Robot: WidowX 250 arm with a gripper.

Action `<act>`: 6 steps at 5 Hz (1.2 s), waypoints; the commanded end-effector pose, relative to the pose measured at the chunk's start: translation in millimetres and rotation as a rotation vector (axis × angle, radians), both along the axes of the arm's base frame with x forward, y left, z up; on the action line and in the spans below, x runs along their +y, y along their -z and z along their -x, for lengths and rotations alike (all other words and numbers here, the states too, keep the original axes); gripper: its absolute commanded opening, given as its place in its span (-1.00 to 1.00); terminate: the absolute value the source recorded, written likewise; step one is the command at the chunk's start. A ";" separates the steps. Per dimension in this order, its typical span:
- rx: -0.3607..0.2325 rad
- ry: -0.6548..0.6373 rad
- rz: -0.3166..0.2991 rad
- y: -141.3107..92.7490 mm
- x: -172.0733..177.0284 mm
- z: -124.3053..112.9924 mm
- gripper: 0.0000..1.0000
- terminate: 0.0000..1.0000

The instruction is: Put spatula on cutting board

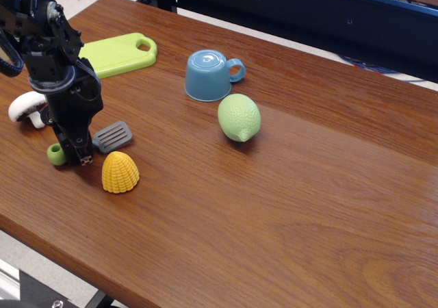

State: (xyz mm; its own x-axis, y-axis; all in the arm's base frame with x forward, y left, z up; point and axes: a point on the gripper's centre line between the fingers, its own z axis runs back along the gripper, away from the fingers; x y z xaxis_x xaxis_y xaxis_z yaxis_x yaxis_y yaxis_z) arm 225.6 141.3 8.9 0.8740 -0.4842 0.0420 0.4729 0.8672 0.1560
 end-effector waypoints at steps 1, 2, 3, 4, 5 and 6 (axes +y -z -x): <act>-0.147 -0.257 0.061 -45.4 -3.9 -47.0 -1.00 -1.00; -0.163 -0.425 0.089 -54.7 -8.4 -71.8 -1.00 -1.00; -0.178 -0.572 0.061 -51.5 4.4 -93.5 -1.00 -1.00; -0.124 -0.664 0.018 -45.3 18.0 -109.1 -1.00 -1.00; -0.148 -0.732 0.017 -46.2 31.2 -120.8 -1.00 -1.00; -0.165 -0.764 0.023 -47.1 45.5 -129.2 -1.00 -1.00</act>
